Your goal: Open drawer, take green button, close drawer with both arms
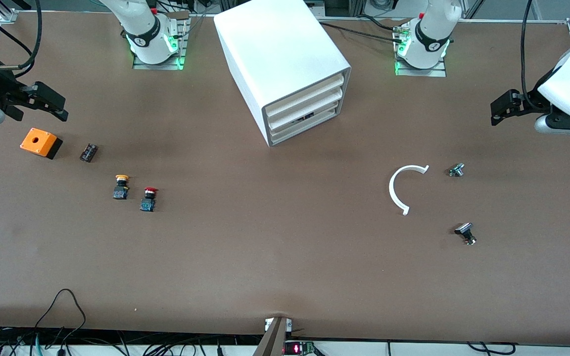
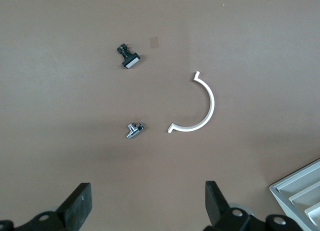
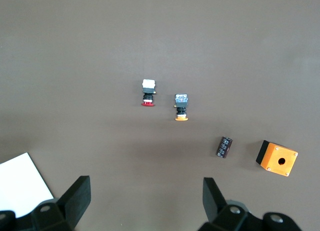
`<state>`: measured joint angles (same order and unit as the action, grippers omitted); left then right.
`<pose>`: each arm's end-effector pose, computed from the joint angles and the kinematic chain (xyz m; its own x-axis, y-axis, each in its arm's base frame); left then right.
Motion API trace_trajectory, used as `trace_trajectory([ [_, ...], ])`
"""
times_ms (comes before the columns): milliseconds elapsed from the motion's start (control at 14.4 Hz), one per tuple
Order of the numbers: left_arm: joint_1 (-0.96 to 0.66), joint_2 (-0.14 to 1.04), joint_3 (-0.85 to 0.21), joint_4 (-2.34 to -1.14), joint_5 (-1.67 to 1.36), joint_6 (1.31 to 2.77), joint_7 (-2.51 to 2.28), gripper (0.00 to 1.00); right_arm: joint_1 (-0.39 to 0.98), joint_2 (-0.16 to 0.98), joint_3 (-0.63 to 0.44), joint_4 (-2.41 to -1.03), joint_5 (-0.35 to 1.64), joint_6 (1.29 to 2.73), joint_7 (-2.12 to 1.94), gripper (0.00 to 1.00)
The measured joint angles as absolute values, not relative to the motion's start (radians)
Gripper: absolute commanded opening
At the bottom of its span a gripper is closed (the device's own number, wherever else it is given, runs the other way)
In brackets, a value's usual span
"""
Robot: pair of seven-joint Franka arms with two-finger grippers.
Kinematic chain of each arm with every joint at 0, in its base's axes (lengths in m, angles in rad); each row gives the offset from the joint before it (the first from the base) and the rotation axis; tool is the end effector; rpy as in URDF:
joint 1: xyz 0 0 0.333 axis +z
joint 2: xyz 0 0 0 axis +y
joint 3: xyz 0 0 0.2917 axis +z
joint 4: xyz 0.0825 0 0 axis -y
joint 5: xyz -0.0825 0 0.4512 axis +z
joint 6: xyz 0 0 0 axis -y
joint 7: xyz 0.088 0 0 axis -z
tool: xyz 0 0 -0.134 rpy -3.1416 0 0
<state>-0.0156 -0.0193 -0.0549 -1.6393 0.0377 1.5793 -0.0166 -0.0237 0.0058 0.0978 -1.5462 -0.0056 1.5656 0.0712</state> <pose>0.6129 -0.0385 0.5491 0.9977 -0.0541 -0.0401 -0.0557 -0.9977 -0.0394 0.6219 0.0453 0.5824 0.9999 0.0029 0.0140 0.0028 -1.0000 0.0041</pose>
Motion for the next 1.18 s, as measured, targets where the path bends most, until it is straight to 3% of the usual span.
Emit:
trace_trajectory([
  [1177,-0.016,-0.019,-0.059,-1.637,0.038,1.570,-0.019,1.00,-0.021,0.036,0.119,-1.531,-0.006,1.564,0.073,0.99],
])
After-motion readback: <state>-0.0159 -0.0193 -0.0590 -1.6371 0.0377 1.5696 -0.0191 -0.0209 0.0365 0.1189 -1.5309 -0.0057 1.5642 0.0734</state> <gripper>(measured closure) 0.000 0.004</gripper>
